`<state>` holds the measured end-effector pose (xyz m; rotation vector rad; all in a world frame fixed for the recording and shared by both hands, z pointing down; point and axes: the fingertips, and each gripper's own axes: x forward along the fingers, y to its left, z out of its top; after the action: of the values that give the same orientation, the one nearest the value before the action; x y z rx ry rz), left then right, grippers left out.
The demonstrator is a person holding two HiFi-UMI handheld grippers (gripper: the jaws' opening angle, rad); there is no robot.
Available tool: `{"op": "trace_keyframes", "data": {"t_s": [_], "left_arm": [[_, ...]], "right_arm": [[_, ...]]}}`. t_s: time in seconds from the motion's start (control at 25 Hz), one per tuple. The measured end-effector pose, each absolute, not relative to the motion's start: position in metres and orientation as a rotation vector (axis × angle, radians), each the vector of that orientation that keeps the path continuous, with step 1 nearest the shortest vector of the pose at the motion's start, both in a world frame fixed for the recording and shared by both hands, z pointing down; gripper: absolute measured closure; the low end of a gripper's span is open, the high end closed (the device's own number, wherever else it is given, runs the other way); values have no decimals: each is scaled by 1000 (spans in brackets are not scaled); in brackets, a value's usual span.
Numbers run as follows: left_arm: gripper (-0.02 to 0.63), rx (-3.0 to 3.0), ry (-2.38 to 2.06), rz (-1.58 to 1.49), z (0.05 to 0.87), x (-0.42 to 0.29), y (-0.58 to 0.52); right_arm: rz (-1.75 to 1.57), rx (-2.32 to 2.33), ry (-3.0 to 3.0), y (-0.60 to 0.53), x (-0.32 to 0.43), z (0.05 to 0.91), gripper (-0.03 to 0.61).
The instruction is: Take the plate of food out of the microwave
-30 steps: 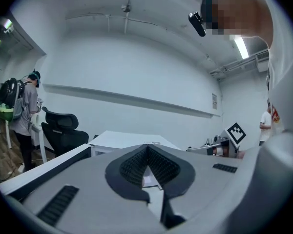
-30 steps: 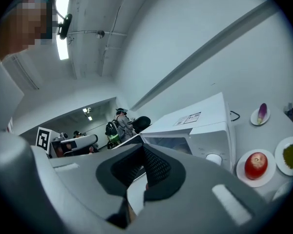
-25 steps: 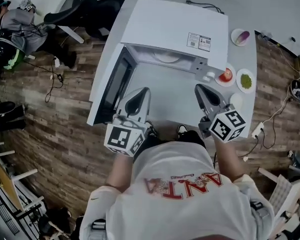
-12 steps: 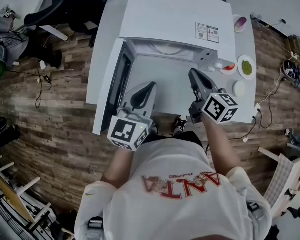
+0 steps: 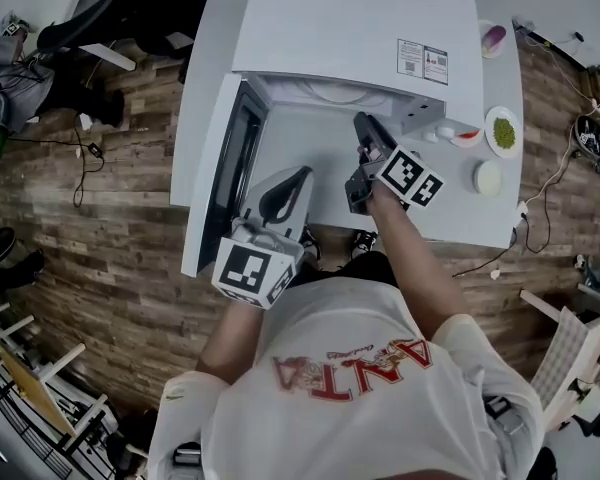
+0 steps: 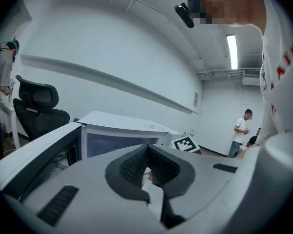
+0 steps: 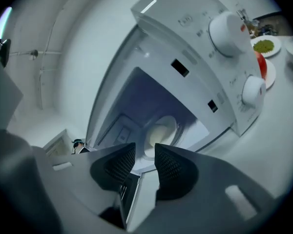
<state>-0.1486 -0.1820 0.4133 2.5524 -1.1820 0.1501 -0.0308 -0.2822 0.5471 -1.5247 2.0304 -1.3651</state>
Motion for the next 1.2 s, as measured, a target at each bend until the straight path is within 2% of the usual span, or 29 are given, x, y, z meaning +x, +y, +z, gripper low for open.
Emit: {"op": "trace_keyframes", "data": {"t_s": [0.48, 1.04, 1.2], "left_arm": [[604, 2559, -1172, 210, 424, -153, -188], [604, 2514, -1184, 178, 426, -159, -193], [604, 2509, -1184, 183, 426, -160, -190]], "right_arm": [[-1546, -1582, 1735, -318, -31, 608, 480], [-1615, -1534, 1593, -334, -32, 622, 483], [-1616, -1541, 1546, -335, -30, 624, 502]]}}
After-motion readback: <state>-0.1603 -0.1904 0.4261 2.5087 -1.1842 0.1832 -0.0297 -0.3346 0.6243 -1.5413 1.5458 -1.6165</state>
